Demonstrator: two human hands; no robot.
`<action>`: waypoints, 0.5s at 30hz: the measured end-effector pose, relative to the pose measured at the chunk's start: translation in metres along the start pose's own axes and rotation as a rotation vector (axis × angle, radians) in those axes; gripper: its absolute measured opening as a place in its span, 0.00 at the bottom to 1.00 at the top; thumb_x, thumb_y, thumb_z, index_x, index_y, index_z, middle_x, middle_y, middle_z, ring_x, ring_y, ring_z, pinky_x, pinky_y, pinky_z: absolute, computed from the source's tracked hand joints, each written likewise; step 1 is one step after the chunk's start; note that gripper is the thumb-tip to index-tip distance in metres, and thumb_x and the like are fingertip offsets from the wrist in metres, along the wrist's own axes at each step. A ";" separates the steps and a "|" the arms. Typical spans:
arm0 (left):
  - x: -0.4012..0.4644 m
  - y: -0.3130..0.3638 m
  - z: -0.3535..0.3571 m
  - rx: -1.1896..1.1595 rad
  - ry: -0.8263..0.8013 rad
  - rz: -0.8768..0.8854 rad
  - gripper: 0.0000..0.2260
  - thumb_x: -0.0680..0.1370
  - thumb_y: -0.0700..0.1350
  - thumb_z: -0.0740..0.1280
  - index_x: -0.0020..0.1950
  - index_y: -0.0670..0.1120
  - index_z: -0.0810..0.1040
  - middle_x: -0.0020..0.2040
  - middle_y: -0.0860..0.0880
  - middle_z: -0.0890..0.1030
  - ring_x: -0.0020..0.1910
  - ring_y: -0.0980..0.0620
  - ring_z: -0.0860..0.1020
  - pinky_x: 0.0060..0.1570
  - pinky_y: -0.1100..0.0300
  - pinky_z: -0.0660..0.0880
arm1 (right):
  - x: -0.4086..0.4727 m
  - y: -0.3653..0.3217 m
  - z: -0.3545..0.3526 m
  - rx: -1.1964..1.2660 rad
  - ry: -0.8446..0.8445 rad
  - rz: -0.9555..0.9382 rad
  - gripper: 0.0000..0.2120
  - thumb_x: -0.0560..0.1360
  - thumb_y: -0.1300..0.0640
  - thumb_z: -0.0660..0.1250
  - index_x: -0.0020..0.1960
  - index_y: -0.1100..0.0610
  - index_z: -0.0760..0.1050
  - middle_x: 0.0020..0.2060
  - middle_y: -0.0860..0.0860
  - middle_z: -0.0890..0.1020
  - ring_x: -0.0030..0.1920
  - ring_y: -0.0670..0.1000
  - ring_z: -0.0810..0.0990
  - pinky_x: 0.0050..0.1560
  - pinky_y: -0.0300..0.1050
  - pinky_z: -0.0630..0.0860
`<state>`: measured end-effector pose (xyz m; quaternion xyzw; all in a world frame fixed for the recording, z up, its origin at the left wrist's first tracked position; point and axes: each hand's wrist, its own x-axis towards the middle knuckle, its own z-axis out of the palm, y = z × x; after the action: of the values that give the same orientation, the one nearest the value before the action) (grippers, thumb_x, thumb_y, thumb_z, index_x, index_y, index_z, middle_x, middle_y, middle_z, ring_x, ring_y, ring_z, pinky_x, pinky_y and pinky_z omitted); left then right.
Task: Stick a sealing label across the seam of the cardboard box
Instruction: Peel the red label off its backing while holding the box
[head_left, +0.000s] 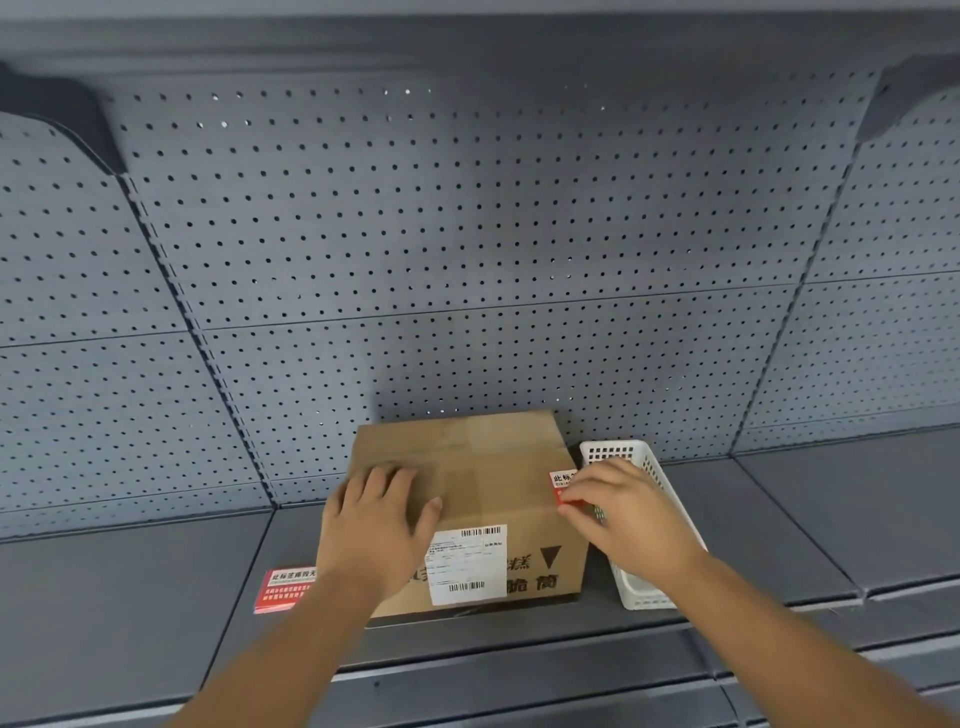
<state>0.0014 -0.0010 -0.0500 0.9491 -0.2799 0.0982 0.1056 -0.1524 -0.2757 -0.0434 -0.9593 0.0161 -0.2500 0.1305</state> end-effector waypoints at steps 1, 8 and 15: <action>0.000 0.000 0.000 -0.003 0.005 -0.001 0.29 0.79 0.68 0.48 0.73 0.55 0.71 0.72 0.53 0.74 0.74 0.47 0.66 0.76 0.44 0.60 | 0.000 0.001 0.000 0.011 -0.001 0.001 0.06 0.76 0.49 0.73 0.50 0.49 0.87 0.48 0.43 0.85 0.51 0.47 0.79 0.55 0.46 0.78; 0.000 0.000 0.003 0.010 0.023 -0.005 0.29 0.79 0.68 0.47 0.73 0.57 0.70 0.72 0.55 0.74 0.74 0.48 0.66 0.76 0.45 0.60 | 0.003 0.005 -0.003 0.004 -0.031 -0.063 0.07 0.77 0.49 0.71 0.50 0.50 0.87 0.47 0.43 0.86 0.50 0.49 0.79 0.52 0.50 0.79; -0.001 0.000 0.004 0.022 0.036 -0.006 0.28 0.79 0.68 0.49 0.72 0.56 0.71 0.71 0.54 0.75 0.73 0.47 0.68 0.75 0.44 0.61 | 0.005 0.005 -0.004 -0.001 -0.026 -0.117 0.10 0.79 0.50 0.67 0.49 0.52 0.86 0.46 0.44 0.86 0.50 0.50 0.79 0.52 0.50 0.80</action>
<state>0.0008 -0.0015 -0.0546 0.9492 -0.2740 0.1180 0.1006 -0.1491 -0.2820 -0.0392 -0.9618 -0.0414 -0.2447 0.1153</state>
